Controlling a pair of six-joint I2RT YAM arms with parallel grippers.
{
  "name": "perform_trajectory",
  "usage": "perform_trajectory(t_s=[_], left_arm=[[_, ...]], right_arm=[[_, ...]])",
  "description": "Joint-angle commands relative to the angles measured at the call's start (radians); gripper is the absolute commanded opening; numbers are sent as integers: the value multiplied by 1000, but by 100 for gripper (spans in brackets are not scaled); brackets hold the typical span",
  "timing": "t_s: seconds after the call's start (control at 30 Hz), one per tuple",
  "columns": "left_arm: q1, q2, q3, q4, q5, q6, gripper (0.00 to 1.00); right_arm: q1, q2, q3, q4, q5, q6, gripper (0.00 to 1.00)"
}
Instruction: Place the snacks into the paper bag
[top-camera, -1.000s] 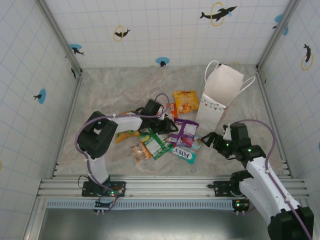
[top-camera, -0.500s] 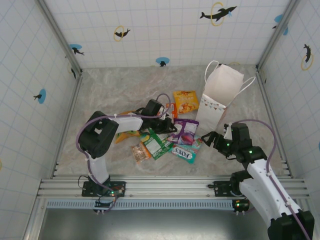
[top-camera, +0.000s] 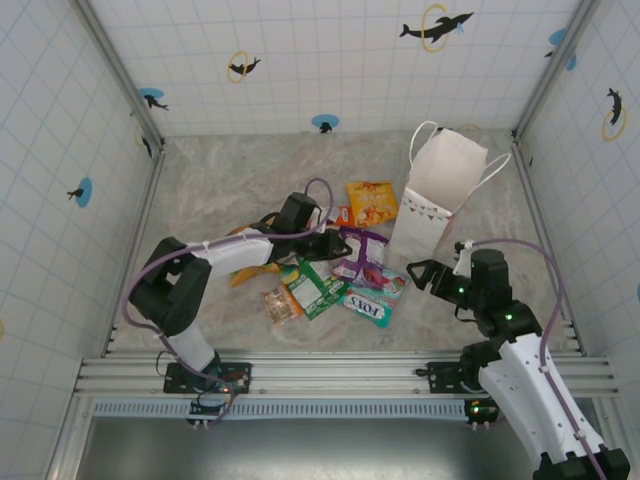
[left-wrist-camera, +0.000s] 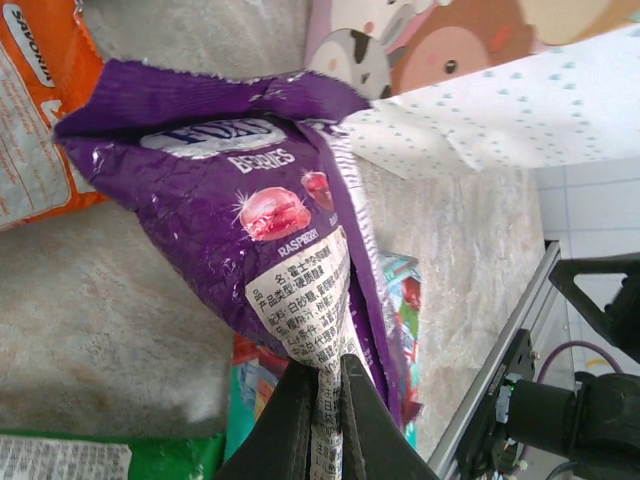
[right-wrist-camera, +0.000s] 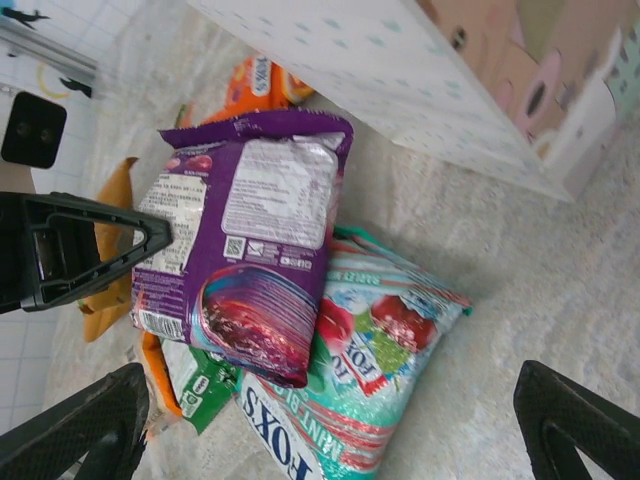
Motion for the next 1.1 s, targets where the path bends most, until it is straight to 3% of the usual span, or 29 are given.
perform_trajectory(t_s=[0.0,0.33,0.87,1.07], left_arm=[[-6,-75,-26,42,4,42,0],[-6,-209,-40,104,69,90,0],[-16,-371,-67,409,294,281,0],[-43,-364,-53,457,326,322,0]], right_arm=[[9,-11,32,65,-11,-43,96],[9,-35,70,107,-86,-102,96],[10,-64,47,413,-268,-120,77],[19,-20,76,455,-351,-116,77]])
